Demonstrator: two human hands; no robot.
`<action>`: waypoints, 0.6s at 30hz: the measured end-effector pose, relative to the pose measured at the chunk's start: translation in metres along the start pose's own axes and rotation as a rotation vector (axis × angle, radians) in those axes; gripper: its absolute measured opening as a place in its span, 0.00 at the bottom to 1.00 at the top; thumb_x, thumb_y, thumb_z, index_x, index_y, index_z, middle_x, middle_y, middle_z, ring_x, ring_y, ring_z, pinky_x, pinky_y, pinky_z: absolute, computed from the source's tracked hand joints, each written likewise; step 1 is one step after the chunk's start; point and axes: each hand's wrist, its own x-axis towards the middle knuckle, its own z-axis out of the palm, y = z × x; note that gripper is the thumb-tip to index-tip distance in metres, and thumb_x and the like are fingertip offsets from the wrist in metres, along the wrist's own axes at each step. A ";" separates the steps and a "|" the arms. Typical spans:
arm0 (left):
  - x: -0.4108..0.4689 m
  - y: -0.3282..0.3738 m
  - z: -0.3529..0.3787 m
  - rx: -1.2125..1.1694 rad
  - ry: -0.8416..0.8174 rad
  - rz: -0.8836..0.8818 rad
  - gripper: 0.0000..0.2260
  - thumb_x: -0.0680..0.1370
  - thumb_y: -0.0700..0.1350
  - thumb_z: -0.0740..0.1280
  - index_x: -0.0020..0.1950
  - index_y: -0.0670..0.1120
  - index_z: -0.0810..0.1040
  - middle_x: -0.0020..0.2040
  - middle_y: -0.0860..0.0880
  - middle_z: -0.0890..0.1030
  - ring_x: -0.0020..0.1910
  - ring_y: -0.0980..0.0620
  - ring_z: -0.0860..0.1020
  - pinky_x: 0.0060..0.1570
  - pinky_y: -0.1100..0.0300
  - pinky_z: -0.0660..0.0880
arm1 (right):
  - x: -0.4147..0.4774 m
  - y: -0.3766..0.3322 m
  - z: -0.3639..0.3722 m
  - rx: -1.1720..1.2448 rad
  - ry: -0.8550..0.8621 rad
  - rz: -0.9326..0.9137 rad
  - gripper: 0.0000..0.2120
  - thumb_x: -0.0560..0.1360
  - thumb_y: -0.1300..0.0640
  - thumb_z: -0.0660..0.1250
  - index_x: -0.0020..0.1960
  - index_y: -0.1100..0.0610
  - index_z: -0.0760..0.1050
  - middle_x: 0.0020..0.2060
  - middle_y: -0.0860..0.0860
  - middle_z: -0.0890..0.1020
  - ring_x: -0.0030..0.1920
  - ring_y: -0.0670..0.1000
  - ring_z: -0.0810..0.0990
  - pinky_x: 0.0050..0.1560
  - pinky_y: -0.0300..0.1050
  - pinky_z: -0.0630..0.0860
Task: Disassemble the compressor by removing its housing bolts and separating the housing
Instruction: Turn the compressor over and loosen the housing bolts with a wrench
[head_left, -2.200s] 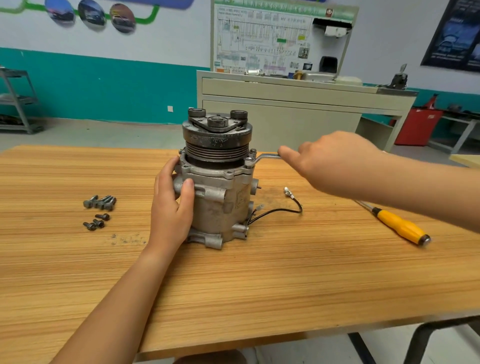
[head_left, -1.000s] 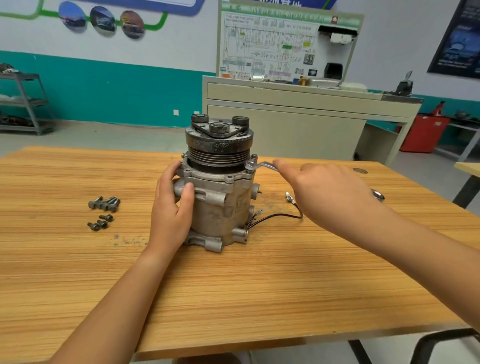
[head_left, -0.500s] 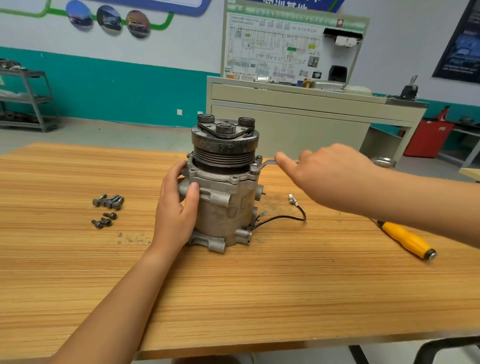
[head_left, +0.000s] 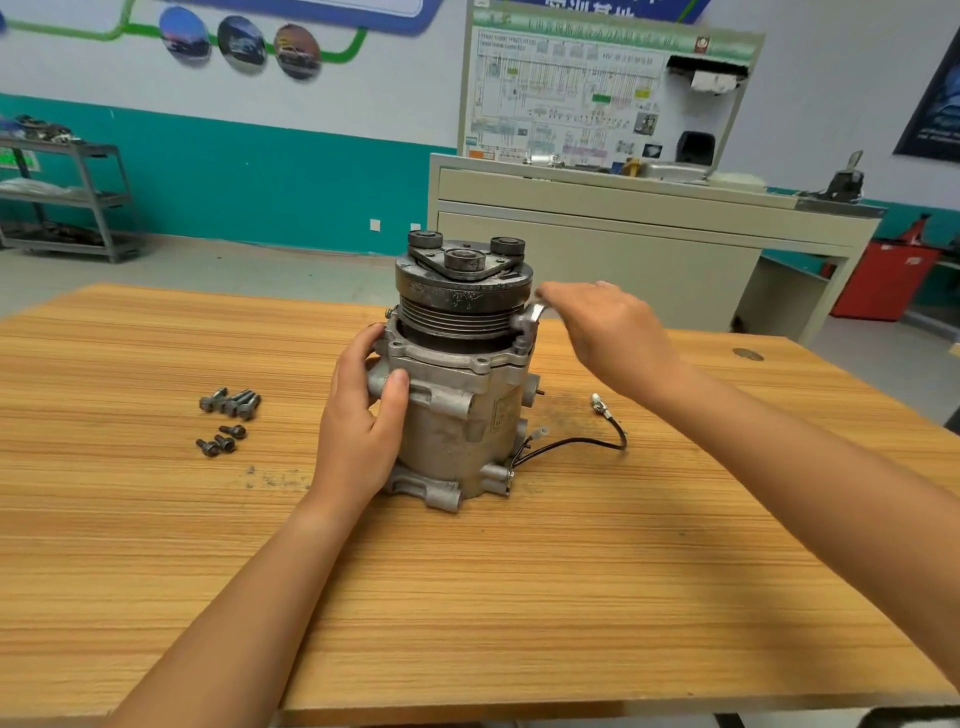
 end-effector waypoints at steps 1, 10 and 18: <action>0.000 0.000 0.000 -0.002 0.000 0.002 0.19 0.77 0.51 0.57 0.67 0.58 0.61 0.66 0.57 0.68 0.67 0.61 0.65 0.68 0.56 0.65 | -0.005 0.001 -0.006 0.064 0.047 0.074 0.12 0.74 0.71 0.63 0.56 0.66 0.76 0.36 0.58 0.81 0.34 0.57 0.80 0.33 0.46 0.72; 0.001 -0.004 0.003 -0.021 0.011 -0.004 0.19 0.77 0.52 0.57 0.68 0.59 0.61 0.66 0.59 0.67 0.66 0.64 0.65 0.65 0.62 0.64 | -0.049 -0.024 -0.061 -0.072 -0.354 0.239 0.20 0.80 0.52 0.50 0.71 0.48 0.55 0.30 0.50 0.73 0.29 0.53 0.71 0.27 0.44 0.65; 0.002 -0.006 0.003 -0.023 0.008 0.003 0.19 0.77 0.53 0.57 0.68 0.59 0.61 0.66 0.60 0.67 0.65 0.65 0.65 0.63 0.67 0.62 | -0.024 -0.045 -0.064 -0.278 -0.524 0.224 0.28 0.79 0.60 0.53 0.74 0.48 0.47 0.30 0.48 0.69 0.28 0.48 0.65 0.24 0.41 0.59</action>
